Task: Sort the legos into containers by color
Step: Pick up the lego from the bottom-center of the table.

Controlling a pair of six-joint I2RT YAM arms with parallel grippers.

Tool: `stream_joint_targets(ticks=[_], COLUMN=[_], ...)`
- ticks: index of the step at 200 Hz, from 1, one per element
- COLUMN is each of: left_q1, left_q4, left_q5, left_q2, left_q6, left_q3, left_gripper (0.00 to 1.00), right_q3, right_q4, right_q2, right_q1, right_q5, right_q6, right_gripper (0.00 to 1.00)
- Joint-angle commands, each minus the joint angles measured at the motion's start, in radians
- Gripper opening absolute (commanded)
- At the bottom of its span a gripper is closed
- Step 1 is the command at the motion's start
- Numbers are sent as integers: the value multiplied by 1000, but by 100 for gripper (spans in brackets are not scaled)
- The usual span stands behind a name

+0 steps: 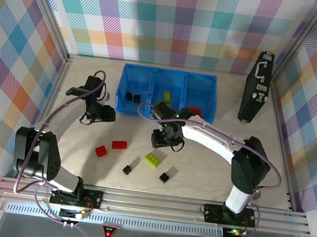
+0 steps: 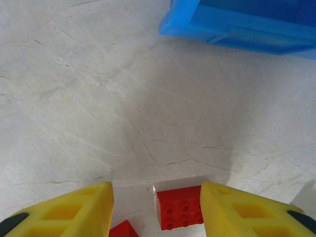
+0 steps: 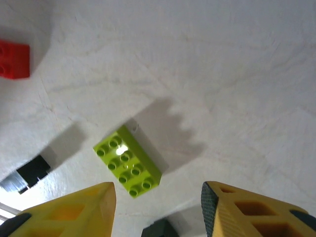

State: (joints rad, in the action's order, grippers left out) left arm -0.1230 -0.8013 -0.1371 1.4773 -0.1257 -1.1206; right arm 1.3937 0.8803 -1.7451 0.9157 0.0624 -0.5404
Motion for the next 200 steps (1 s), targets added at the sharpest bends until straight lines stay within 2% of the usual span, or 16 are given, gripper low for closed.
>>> stream_joint_targets(ticks=[1,83,152,200], left_q1=[-10,-10,-10,-11], left_q4=[31,28,27,25], left_q5=[7,-9,-3,-1], left_q2=[-17,0,-6,-5], left_q6=[26,44,47,47], left_q3=[14,10,11,12], left_gripper=[50,50,50,50], right_q3=[-44,-218,-284,-292], right_q4=[34,48,21,-18], right_q2=[45,108,60,11], right_q1=[41,157,219,229], right_q5=[2,-14,-48,-59], right_q6=[-84,-241,-229,-232], right_gripper=[51,53,62,61])
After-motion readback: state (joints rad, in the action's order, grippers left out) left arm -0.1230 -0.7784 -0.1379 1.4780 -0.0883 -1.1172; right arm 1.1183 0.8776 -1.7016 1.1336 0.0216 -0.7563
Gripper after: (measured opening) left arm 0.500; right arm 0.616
